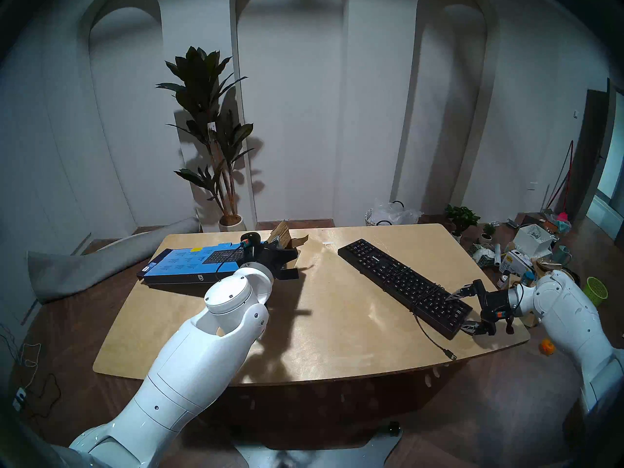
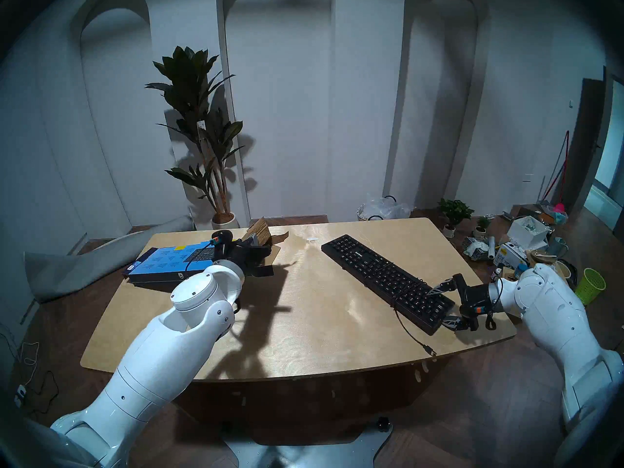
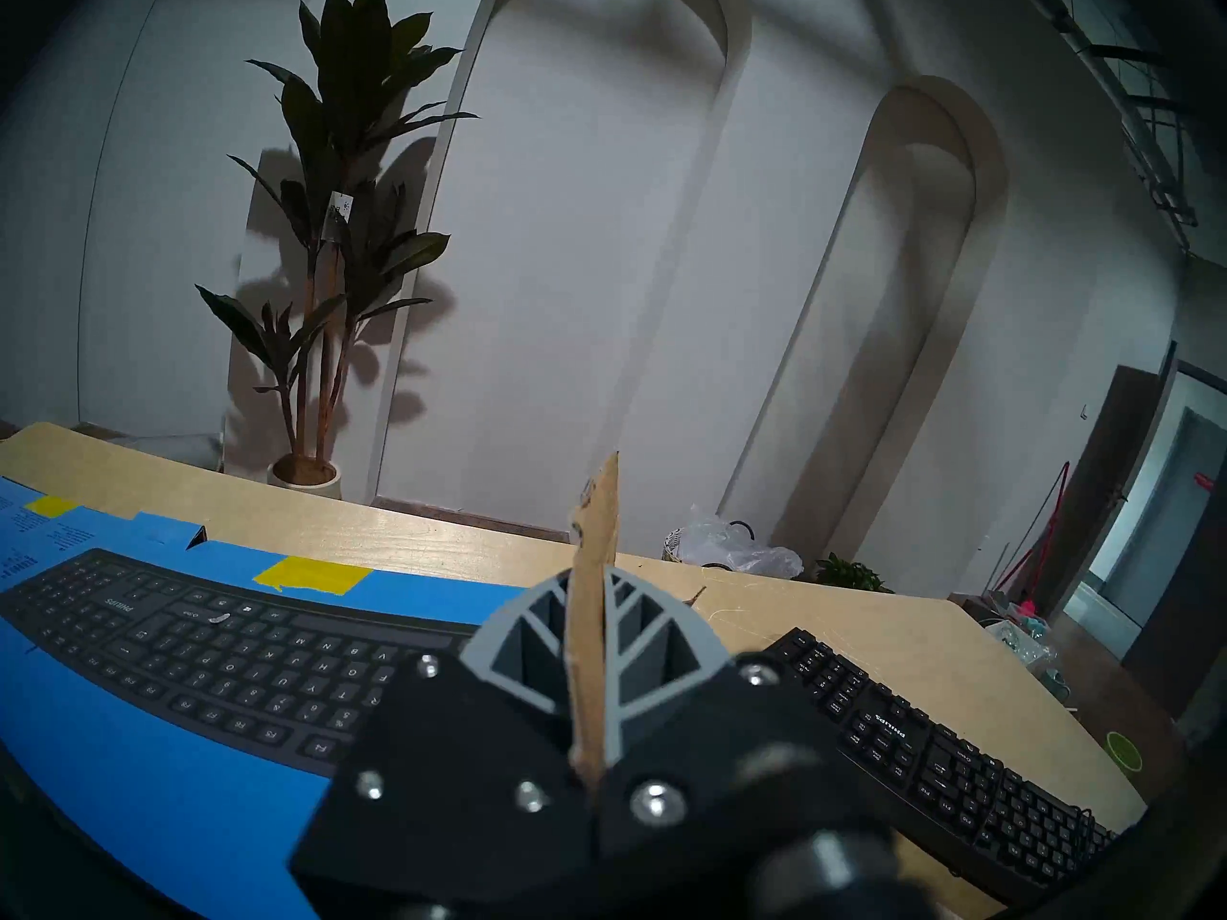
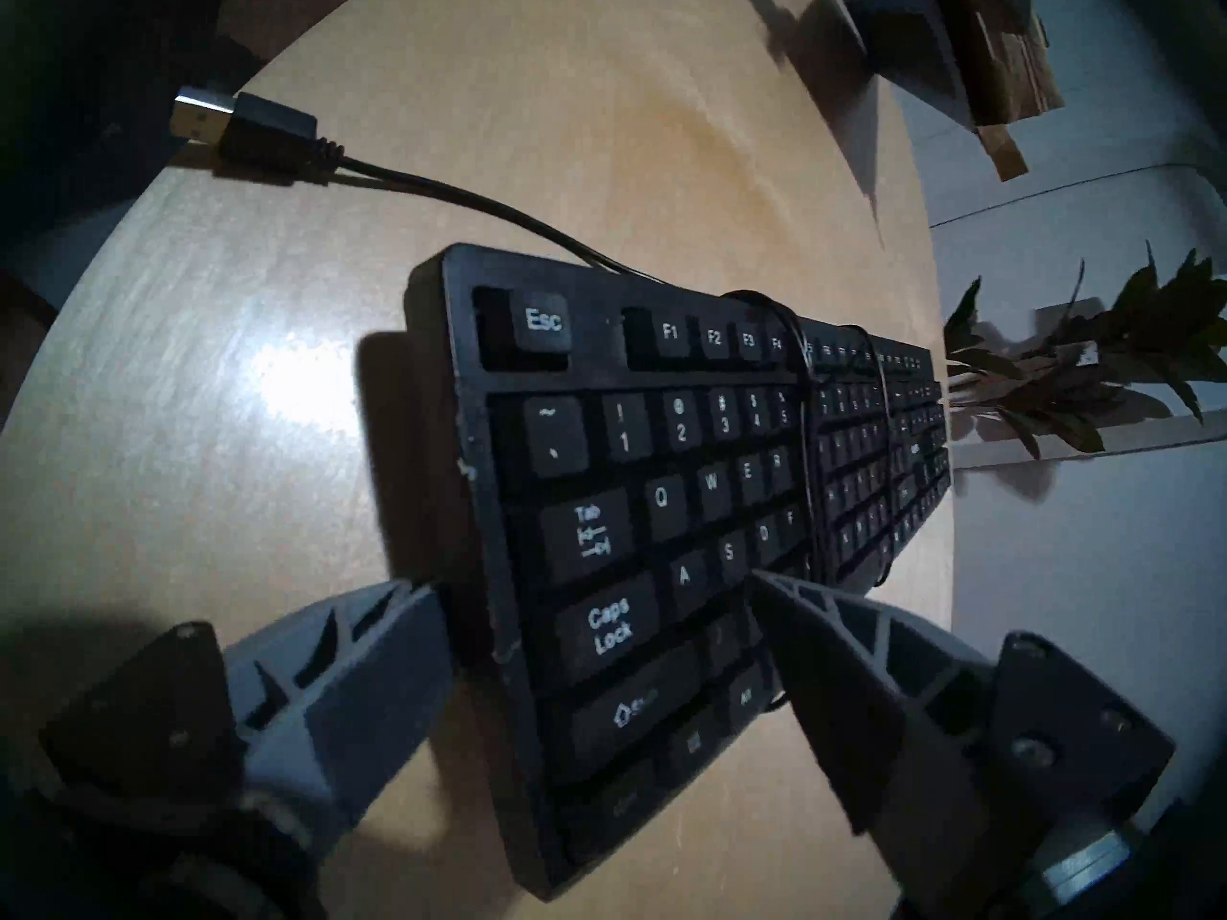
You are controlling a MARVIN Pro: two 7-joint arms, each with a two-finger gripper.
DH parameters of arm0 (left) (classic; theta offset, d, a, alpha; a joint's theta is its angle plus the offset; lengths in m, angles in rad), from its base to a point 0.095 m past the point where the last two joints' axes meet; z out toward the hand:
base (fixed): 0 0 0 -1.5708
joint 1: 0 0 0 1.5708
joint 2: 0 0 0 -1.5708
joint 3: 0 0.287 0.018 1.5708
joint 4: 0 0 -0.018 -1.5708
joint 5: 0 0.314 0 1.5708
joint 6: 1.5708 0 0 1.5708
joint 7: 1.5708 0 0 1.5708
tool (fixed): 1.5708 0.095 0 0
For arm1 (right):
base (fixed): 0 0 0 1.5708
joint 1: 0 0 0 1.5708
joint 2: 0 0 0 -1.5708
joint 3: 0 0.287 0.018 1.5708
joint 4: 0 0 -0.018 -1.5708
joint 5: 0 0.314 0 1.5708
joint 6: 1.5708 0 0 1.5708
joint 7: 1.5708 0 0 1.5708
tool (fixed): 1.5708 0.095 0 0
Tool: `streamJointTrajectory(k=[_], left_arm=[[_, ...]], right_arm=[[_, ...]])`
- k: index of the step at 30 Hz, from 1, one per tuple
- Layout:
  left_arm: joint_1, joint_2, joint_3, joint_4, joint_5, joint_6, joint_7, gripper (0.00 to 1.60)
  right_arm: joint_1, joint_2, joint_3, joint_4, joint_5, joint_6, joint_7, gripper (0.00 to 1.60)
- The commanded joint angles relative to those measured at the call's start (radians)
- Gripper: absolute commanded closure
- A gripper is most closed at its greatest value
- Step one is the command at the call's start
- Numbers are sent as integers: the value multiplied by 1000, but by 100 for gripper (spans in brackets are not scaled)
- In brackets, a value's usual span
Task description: Unwrap the new keyboard and set the wrapping aside
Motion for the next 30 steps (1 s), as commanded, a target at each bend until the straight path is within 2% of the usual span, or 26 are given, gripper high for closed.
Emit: streamJointTrajectory(k=[1,10,16,17,24,30], left_arm=[[-36,-2,-11,-15,-3,6,-7,160],[-61,-1,-27,-6,-21,24,-10,160],[-81,-4,-39,7,-33,33,-10,160],[-86,-5,-43,9,-34,34,-10,160],[-122,-13,-62,34,-48,43,-11,160],[-150,-22,-73,60,-61,50,-15,160]], right_arm=[[92,37,-80,16,-16,3,109,0],[201,46,-148,2,-29,3,113,0],[270,42,-153,-37,-36,3,83,0],[248,48,-136,-58,-35,3,75,0],[328,52,-158,-76,-42,3,82,0],[349,69,-188,-71,-35,3,96,0]])
